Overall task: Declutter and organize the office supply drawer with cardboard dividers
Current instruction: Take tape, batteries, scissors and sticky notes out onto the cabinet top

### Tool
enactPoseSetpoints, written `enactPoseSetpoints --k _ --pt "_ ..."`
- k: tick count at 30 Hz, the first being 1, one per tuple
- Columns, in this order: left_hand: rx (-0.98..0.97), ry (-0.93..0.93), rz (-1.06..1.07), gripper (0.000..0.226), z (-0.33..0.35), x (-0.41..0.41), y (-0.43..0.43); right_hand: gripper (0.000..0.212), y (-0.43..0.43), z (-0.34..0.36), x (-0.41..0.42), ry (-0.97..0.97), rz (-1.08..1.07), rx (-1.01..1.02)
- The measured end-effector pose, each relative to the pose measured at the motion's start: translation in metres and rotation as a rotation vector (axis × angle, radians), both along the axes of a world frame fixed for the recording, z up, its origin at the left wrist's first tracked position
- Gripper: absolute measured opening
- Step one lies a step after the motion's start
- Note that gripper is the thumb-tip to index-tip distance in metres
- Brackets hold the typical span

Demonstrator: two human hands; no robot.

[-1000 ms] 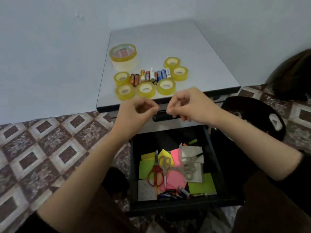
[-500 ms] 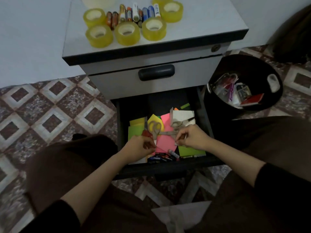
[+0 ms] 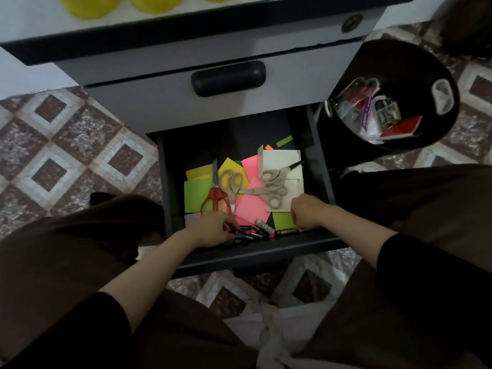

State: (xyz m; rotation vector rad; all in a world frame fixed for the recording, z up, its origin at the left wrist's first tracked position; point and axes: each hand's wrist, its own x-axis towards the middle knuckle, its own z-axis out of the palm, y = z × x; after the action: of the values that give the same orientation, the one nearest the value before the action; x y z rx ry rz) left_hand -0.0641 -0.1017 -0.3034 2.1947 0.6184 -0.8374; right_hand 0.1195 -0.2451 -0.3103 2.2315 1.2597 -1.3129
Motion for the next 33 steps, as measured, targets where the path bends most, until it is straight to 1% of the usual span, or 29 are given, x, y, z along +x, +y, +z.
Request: enactPoseSetpoints --k 3,6,9,10,13,14,16,19,22,27,30,33 --pt "0.025 0.051 -0.026 0.035 -0.007 -0.005 0.001 0.017 0.001 0.000 0.001 -0.035 0.067 -0.048" --pt "0.006 0.048 0.002 0.037 -0.011 -0.008 0.001 0.008 0.002 -0.001 0.000 -0.027 0.087 -0.081" --pt "0.001 0.055 -0.003 0.036 -0.014 -0.008 -0.002 0.025 0.002 -0.002 0.000 -0.011 0.080 -0.111" --pt "0.004 0.064 -0.015 0.034 -0.015 -0.009 -0.003 0.024 0.002 -0.002 0.000 -0.006 0.084 -0.122" --pt "0.013 0.073 -0.013 0.030 -0.018 -0.011 -0.007 0.013 0.002 -0.001 -0.001 0.009 0.092 -0.135" --pt "0.013 0.066 -0.001 0.030 -0.019 -0.011 -0.007 0.014 0.002 0.001 -0.002 0.023 0.084 -0.134" --pt "0.009 0.041 0.017 0.028 -0.018 -0.011 -0.006 0.009 0.003 0.004 -0.002 0.063 0.067 -0.119" --pt "0.003 0.024 0.022 0.022 -0.019 -0.011 -0.005 0.015 0.006 0.007 -0.004 0.138 0.025 -0.106" --pt "-0.008 0.040 0.007 0.019 -0.019 -0.011 -0.005 0.019 0.010 0.009 -0.005 0.192 -0.035 -0.152" --pt "-0.027 0.073 -0.021 0.025 -0.021 -0.010 -0.006 0.025 0.012 0.015 -0.003 0.183 -0.050 -0.185" --pt "-0.031 0.025 0.030 0.025 -0.022 -0.010 -0.008 0.025 0.012 0.018 -0.007 0.149 -0.005 -0.154" --pt "0.020 -0.067 0.073 0.024 -0.023 -0.006 -0.008 0.026 0.016 0.018 -0.013 0.142 0.004 -0.079"
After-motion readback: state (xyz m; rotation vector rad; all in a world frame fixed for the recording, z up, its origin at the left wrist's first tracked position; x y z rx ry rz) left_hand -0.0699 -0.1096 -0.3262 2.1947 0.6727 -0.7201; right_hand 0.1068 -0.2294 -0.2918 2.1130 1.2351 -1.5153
